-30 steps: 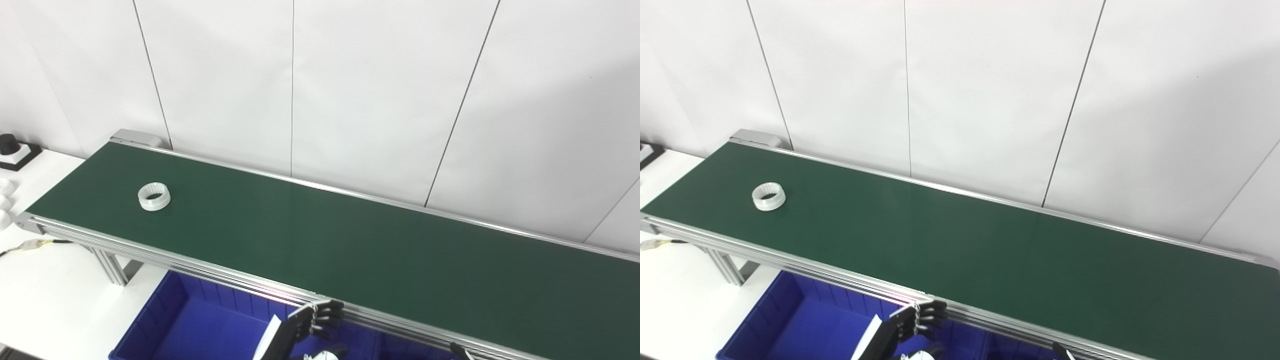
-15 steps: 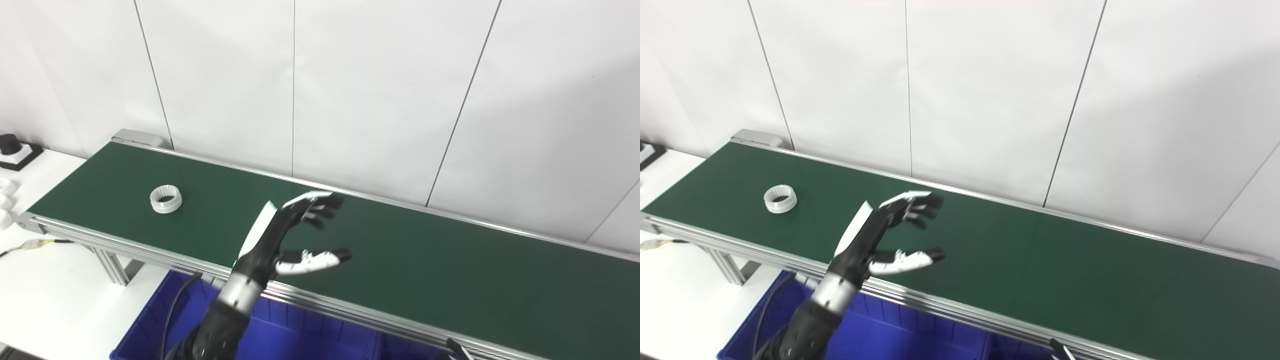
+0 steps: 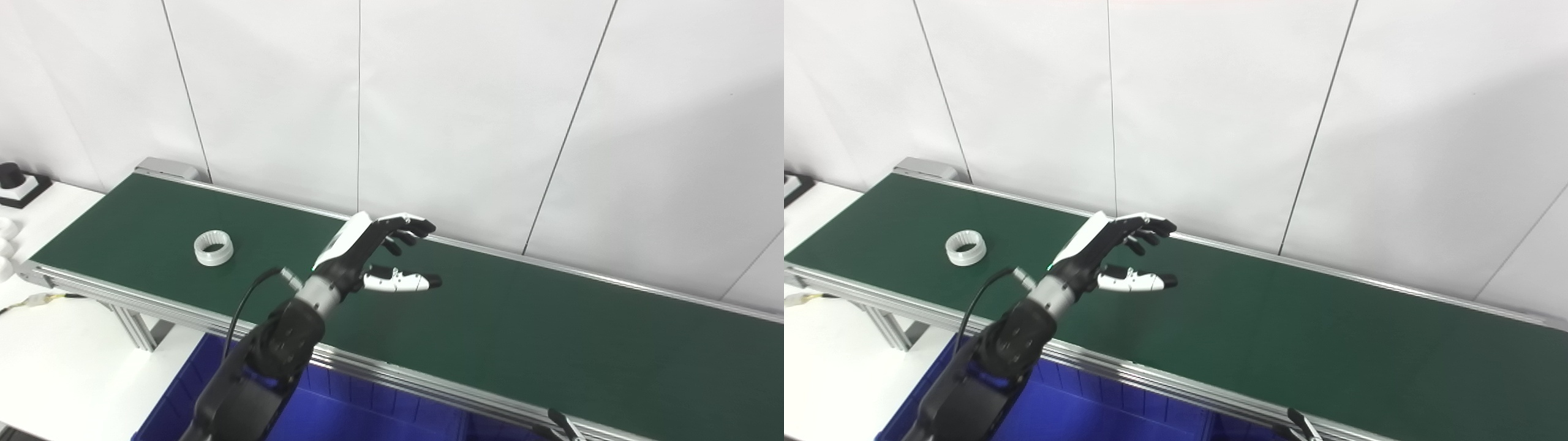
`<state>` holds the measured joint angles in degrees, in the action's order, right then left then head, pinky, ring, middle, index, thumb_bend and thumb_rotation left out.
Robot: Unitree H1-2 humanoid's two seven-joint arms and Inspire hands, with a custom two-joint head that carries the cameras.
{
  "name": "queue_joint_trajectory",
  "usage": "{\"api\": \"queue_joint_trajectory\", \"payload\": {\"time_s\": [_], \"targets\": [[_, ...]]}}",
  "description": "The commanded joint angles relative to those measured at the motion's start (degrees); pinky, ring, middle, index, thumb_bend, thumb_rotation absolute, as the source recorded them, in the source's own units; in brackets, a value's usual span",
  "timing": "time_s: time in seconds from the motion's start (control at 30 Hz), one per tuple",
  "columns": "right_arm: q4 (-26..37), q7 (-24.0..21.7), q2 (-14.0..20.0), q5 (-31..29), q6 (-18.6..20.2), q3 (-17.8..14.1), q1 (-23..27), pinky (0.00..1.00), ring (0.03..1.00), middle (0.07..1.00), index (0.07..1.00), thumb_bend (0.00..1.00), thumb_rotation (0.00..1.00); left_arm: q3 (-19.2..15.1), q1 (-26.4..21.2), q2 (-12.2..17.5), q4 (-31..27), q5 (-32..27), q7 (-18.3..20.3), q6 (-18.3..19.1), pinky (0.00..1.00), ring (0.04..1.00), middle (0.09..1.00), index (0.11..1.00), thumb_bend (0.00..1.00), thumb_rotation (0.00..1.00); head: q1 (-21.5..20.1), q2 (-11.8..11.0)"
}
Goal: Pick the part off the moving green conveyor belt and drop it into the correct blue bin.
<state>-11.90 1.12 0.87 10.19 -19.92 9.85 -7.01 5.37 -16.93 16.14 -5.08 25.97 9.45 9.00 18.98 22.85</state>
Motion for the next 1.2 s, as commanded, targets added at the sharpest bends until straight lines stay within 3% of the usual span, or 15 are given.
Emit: {"api": "queue_joint_trajectory", "payload": {"time_s": [0.0, 0.4, 0.63, 0.87, 1.07, 1.17], "targets": [[0.53, 0.32, -0.38, -0.25, -3.43, -0.14, 0.89, 0.63, 0.719, 0.771, 0.873, 0.30, 0.78, 0.53, -3.53, 1.91, -0.10, 1.93, 0.31, 1.19, 0.59, 0.708, 0.783, 0.779, 0.77, 0.37, -0.04, 0.08], [0.16, 0.38, -0.62, -0.40, -3.17, -0.33, 1.13, 0.64, 0.727, 0.773, 0.875, 0.33, 0.79, 6.22, -8.85, 6.31, 7.05, 7.67, 4.25, 2.19, 0.60, 0.730, 0.817, 0.819, 0.82, 0.24, -0.19, 0.67], [0.08, 0.24, -0.64, -0.62, -3.34, -0.32, 1.18, 0.64, 0.727, 0.774, 0.877, 0.33, 0.78, 11.05, -10.13, 8.75, 10.95, 12.67, 5.61, 1.28, 0.75, 0.810, 0.829, 0.804, 0.87, 0.22, -0.34, 0.75], [0.08, 0.26, -0.69, -0.72, -3.31, -0.35, 1.12, 0.64, 0.732, 0.777, 0.875, 0.34, 0.78, 14.06, -10.90, 10.49, 14.81, 16.13, 5.47, -0.09, 0.79, 0.817, 0.835, 0.813, 0.89, 0.25, -0.37, 0.91], [-0.02, 0.20, -0.59, -0.51, -3.28, -0.25, 1.25, 0.64, 0.729, 0.776, 0.877, 0.33, 0.77, 15.62, -11.54, 11.90, 16.73, 17.75, 6.73, -0.55, 0.77, 0.829, 0.851, 0.827, 0.91, 0.27, -0.50, 0.89], [-0.16, 0.15, -0.60, -0.61, -3.41, -0.23, 1.28, 0.64, 0.728, 0.775, 0.874, 0.32, 0.76, 15.89, -11.68, 12.25, 17.10, 18.15, 7.26, -0.67, 0.74, 0.828, 0.854, 0.827, 0.92, 0.21, -0.50, 0.89]]}}
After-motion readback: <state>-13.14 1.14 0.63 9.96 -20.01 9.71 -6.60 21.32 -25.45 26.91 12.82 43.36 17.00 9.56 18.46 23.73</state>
